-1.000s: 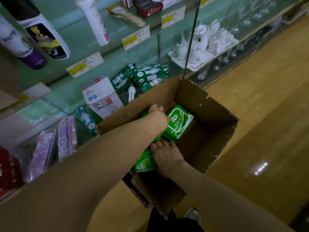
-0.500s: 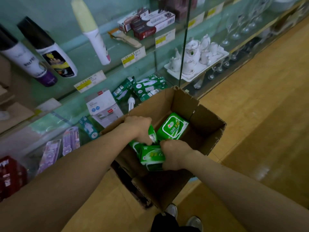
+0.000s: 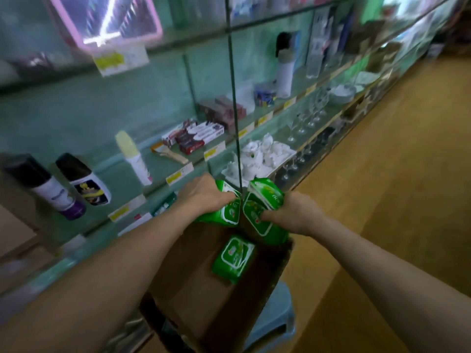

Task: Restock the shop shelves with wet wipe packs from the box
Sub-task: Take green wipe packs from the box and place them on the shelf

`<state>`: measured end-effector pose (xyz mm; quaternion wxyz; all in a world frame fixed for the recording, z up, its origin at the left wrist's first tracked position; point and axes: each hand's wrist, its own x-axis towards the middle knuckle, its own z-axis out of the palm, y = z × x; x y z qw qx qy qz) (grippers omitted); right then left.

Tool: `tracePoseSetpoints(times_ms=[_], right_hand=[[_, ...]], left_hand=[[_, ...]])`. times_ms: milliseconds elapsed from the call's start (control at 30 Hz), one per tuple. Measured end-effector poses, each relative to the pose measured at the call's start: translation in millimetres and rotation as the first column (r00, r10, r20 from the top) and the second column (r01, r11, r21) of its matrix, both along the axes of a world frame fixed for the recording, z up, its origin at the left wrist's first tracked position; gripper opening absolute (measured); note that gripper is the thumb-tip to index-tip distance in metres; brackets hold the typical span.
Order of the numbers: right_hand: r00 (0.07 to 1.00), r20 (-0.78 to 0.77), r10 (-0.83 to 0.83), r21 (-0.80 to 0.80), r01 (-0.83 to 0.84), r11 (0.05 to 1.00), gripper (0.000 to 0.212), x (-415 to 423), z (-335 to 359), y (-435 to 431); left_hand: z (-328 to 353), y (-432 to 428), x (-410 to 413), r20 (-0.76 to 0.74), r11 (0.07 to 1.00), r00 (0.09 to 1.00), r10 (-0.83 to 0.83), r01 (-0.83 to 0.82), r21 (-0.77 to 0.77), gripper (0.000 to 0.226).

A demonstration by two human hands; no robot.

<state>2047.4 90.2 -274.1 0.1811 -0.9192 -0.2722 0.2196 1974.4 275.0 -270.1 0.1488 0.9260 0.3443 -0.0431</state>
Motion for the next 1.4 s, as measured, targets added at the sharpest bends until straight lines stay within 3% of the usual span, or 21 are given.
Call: tracePoseSetpoints(times_ms=[67, 267, 567, 900, 1200, 1400], right_hand=[[0.997, 0.025, -0.071, 0.065, 0.069, 0.995, 0.039, 7, 25, -11], [0.96, 0.165, -0.224, 0.155, 0.199, 0.968, 0.038, 30, 96, -52], [0.753, 0.453, -0.477, 0.239, 0.412, 0.879, 0.037, 54, 199, -144], [0.448, 0.631, -0.634, 0.344, 0.571, 0.746, 0.033, 62, 299, -302], [0.097, 0.737, -0.669, 0.405, 0.729, 0.552, 0.036, 45, 375, -452], [-0.064, 0.761, -0.646, 0.423, 0.803, 0.419, 0.035, 29, 404, -523]], left_hand=[[24, -16, 15, 0.03, 0.999, 0.999, -0.04, 0.039, 0.03, 0.052], [95, -58, 58, 0.197, 0.976, 0.961, -0.194, 0.169, 0.14, 0.06], [205, -156, 124, 0.409, 0.9, 0.803, -0.433, 0.36, 0.246, 0.053], [311, -326, 174, 0.552, 0.747, 0.513, -0.658, 0.538, 0.39, 0.045], [371, -500, 198, 0.695, 0.635, 0.207, -0.689, 0.634, 0.441, 0.043], [396, -595, 200, 0.737, 0.56, 0.044, -0.674, 0.681, 0.472, 0.048]])
